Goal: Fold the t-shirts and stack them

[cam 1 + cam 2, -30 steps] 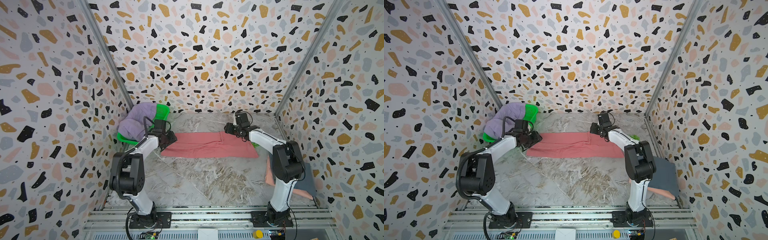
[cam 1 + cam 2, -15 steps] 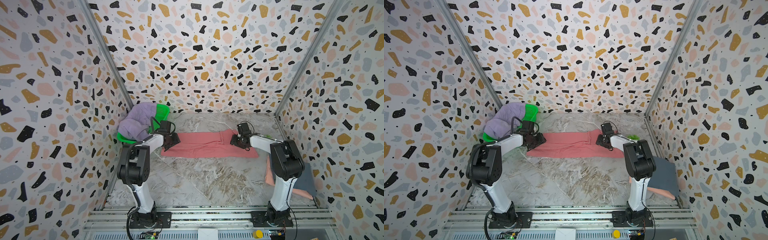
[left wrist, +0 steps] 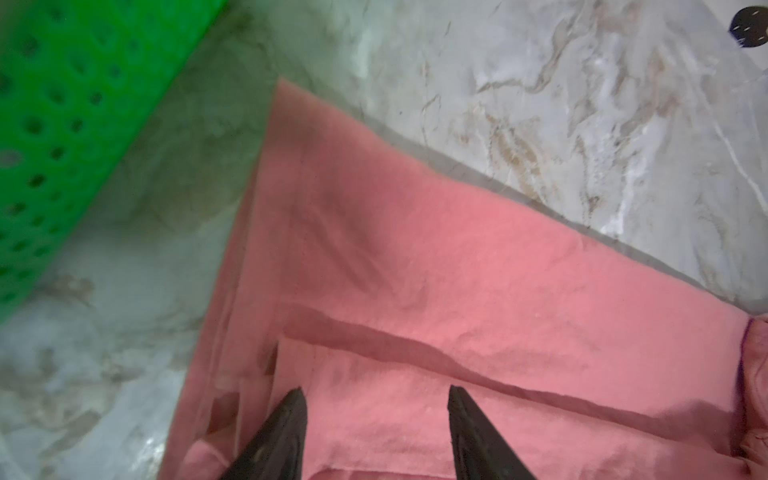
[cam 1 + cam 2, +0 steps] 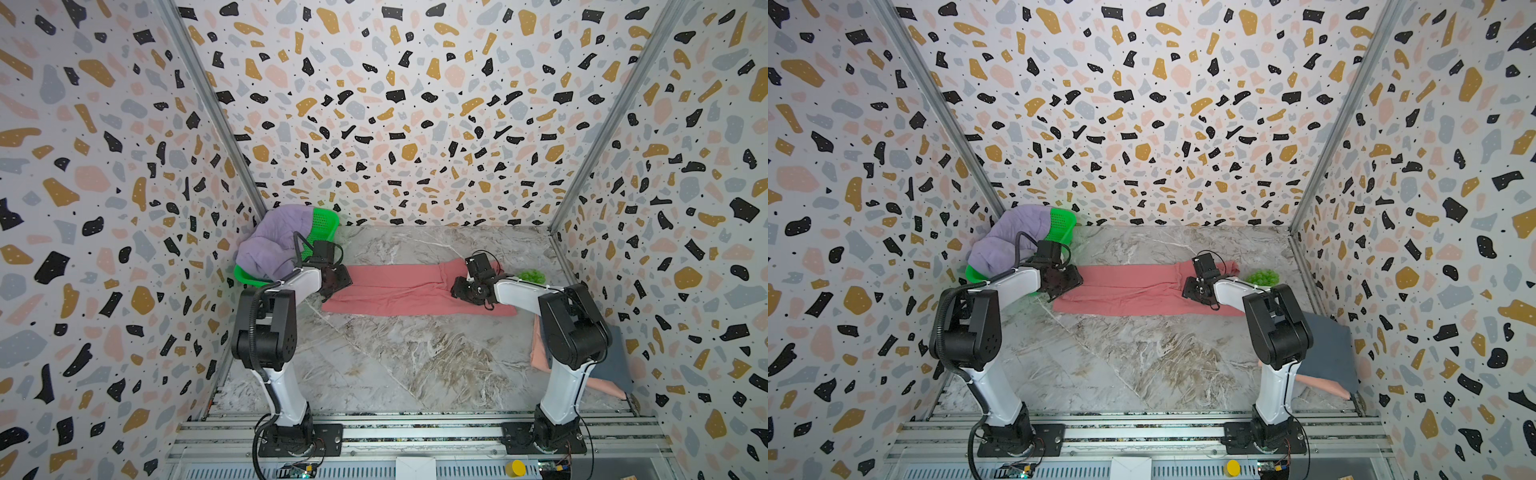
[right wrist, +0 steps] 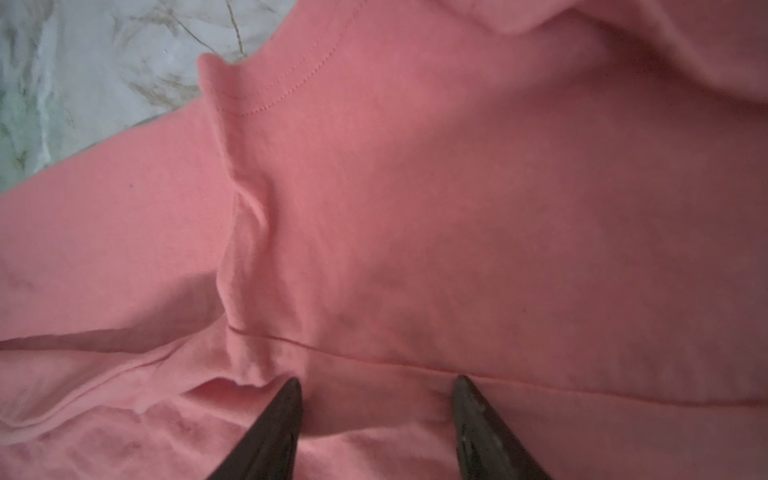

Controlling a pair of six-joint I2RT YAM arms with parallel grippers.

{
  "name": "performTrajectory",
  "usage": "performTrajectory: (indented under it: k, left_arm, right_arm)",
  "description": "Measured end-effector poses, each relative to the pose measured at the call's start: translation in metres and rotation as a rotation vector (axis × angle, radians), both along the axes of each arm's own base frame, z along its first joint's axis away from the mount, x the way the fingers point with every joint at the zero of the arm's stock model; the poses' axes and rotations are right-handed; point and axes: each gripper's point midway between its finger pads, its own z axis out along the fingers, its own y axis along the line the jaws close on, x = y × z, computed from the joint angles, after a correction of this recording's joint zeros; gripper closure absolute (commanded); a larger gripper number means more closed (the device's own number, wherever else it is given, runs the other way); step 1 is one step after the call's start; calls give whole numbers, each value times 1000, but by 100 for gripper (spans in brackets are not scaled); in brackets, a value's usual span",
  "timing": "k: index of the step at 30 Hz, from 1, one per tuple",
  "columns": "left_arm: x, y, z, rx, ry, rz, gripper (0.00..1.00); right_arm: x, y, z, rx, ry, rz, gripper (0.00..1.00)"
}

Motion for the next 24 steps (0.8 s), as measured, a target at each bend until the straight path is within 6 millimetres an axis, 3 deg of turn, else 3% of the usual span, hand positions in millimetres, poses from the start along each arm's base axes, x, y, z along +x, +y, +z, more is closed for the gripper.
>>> performTrajectory:
  k: [4, 8, 15, 24]
  left_arm:
    - [-11, -10, 30, -65, -42, -16, 41]
    - [-39, -20, 47, -113, -57, -28, 39]
    - [-76, -25, 9, -141, 60, -10, 37]
    - [-61, -27, -19, -160, 98, 33, 37]
  right_arm:
    - [-1, -1, 1, -2, -6, 5, 41]
    - [-10, -4, 2, -2, -1, 7, 41]
    - [-21, -6, 3, 5, 8, 15, 41]
    - [-28, -8, 0, 8, 17, 19, 41]
